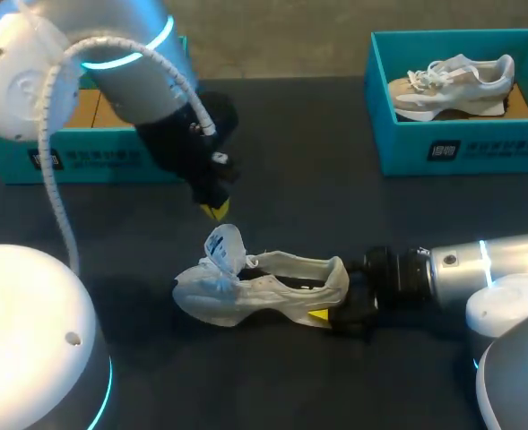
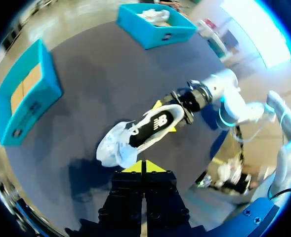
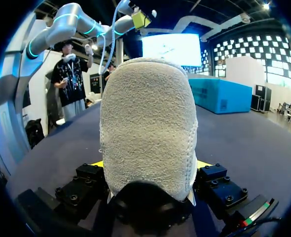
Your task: Take the shoe out of the shoebox, open the shoe tongue, remove and reinsert the insole, then place the shoe into the shoebox
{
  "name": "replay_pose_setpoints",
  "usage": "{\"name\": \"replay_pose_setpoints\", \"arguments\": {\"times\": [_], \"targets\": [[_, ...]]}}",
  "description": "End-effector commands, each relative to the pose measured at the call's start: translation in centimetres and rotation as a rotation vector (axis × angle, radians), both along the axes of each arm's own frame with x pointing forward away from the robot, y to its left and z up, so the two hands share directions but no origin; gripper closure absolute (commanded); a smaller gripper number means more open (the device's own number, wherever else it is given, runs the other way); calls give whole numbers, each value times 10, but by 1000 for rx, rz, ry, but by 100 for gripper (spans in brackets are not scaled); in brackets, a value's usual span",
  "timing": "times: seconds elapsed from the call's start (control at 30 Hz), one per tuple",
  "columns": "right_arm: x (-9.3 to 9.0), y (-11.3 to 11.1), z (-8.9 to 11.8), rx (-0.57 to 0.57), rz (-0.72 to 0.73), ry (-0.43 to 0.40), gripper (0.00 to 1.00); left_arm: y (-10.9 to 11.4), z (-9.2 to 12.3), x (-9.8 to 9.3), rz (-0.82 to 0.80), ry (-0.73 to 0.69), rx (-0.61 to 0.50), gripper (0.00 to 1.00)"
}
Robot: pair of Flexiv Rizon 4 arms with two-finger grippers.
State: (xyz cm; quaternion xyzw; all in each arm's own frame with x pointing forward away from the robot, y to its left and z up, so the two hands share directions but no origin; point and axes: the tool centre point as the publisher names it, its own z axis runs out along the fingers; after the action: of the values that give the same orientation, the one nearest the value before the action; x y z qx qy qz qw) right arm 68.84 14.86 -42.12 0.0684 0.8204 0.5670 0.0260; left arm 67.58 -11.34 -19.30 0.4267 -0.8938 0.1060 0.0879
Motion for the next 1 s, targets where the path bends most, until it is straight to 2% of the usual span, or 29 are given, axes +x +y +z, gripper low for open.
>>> {"name": "replay_pose_setpoints", "arguments": {"times": [0.03,0.5,0.67,0.77,0.83,1.0], "targets": [[-1,1,2,-6,0,2,100,-17,1,0,-232,-13,38,100],[-1,1,2,-6,0,2,100,-21,2,1,-249,-5,24,100],[-1,1,2,-6,0,2,100,-28,5,-8,-524,-138,-64,100],[-1,1,2,-6,0,2,100,-35,0,-10,-646,-183,-75,100],[-1,1,2,-6,0,2,100,-42,-6,-9,-755,-171,-51,100],[-1,1,2,-6,0,2,100,-56,-16,-1,-867,-157,-54,100]]}}
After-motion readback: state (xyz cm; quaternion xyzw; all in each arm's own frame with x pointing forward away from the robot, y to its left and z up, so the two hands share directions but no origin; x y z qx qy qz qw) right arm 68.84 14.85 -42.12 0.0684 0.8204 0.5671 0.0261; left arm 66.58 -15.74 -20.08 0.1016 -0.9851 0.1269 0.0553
